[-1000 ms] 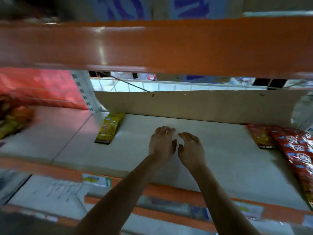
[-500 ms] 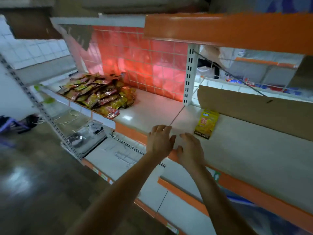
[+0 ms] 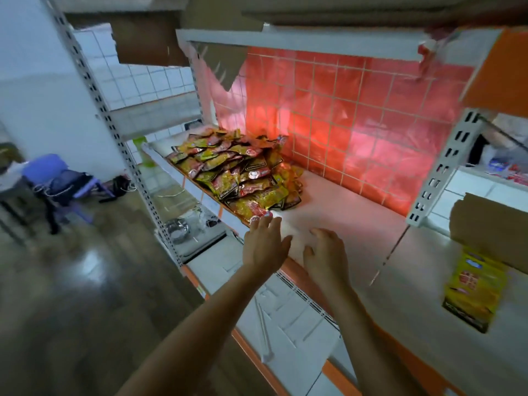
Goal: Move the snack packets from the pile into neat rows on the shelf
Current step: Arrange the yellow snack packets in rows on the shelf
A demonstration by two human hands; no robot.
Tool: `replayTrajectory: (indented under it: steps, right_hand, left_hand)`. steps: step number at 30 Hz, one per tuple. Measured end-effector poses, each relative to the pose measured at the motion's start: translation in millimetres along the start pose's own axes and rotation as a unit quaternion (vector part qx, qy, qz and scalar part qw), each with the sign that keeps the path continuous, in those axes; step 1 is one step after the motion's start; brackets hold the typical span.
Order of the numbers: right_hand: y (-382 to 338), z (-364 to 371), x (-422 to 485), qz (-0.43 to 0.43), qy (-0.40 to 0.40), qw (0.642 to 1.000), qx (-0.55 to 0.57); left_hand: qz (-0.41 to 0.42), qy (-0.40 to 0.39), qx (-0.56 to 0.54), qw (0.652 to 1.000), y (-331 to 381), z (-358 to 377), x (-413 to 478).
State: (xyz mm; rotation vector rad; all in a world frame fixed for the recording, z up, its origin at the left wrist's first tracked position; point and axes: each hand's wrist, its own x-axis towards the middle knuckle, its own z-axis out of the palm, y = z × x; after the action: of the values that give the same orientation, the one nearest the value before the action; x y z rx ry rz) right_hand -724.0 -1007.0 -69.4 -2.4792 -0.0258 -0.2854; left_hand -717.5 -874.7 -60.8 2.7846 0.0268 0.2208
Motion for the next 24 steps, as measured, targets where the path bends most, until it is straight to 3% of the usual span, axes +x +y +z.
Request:
replayTrajectory:
  steps: [10,24]
  right_hand:
    - [-18,53,117,0.038,-0.003,0.999,0.001]
    - [-38,66,151,0.182,-0.036,0.981,0.051]
  left_hand:
    - [-0.016,0.005,0.014,1.0,-36,4,95]
    - [0.009,-0.031,0.027,0.999,-57,7,145]
